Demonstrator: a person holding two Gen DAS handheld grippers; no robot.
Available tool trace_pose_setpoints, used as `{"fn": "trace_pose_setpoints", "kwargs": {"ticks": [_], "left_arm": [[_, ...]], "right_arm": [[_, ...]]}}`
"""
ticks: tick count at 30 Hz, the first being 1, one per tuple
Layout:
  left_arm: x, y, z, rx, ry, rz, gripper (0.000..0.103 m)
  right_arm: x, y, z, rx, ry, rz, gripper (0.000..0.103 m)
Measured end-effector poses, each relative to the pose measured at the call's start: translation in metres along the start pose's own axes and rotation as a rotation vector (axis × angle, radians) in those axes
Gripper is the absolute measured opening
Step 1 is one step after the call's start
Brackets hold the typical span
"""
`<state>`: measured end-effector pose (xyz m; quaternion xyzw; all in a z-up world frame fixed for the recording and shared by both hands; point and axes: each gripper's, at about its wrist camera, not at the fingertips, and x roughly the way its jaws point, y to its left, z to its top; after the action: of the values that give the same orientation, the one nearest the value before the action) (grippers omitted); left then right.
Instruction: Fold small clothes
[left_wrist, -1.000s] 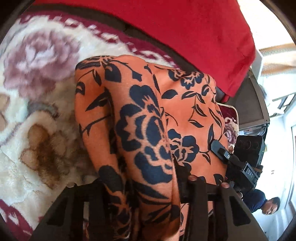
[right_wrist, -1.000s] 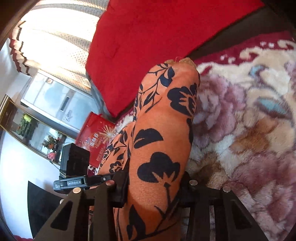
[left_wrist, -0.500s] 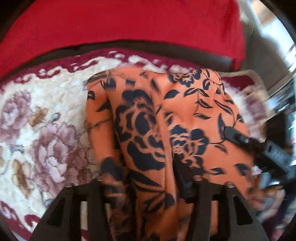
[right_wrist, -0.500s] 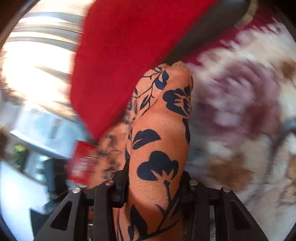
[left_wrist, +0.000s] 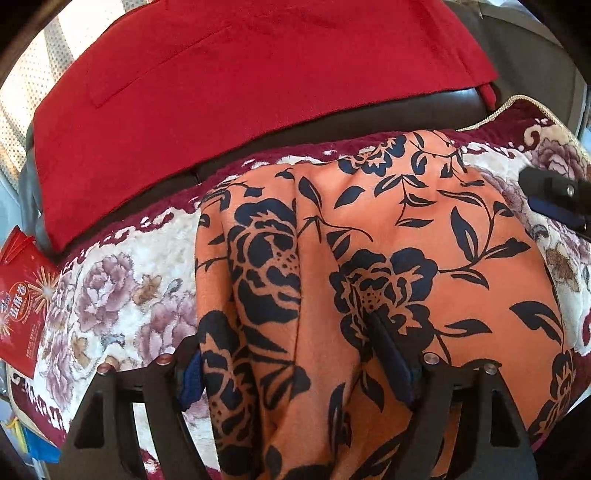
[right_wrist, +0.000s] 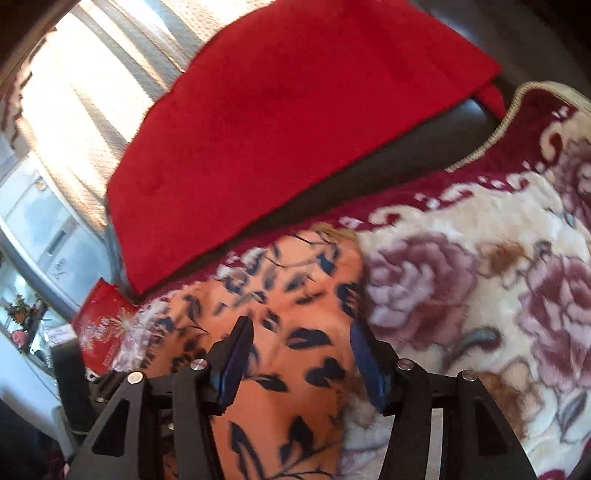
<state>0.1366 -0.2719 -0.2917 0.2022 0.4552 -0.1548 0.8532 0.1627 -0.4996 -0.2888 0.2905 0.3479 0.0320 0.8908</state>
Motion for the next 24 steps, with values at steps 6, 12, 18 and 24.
{"fn": "trace_pose_setpoints", "kwargs": {"ticks": [6, 12, 18, 24], "left_arm": [[0.000, 0.010, -0.001, -0.017, -0.006, -0.011, 0.081], [0.010, 0.016, -0.003, -0.028, -0.007, -0.026, 0.081], [0.010, 0.018, -0.004, -0.030, -0.003, -0.025, 0.081], [-0.003, 0.025, -0.013, -0.031, 0.015, -0.019, 0.081]], "right_arm": [[0.037, 0.030, 0.000, -0.025, 0.061, 0.000, 0.052], [0.068, 0.017, -0.004, 0.036, 0.135, -0.033, 0.051], [0.053, 0.020, -0.009, 0.010, 0.099, -0.025, 0.051], [0.001, 0.027, -0.027, 0.008, 0.068, 0.039, 0.051]]}}
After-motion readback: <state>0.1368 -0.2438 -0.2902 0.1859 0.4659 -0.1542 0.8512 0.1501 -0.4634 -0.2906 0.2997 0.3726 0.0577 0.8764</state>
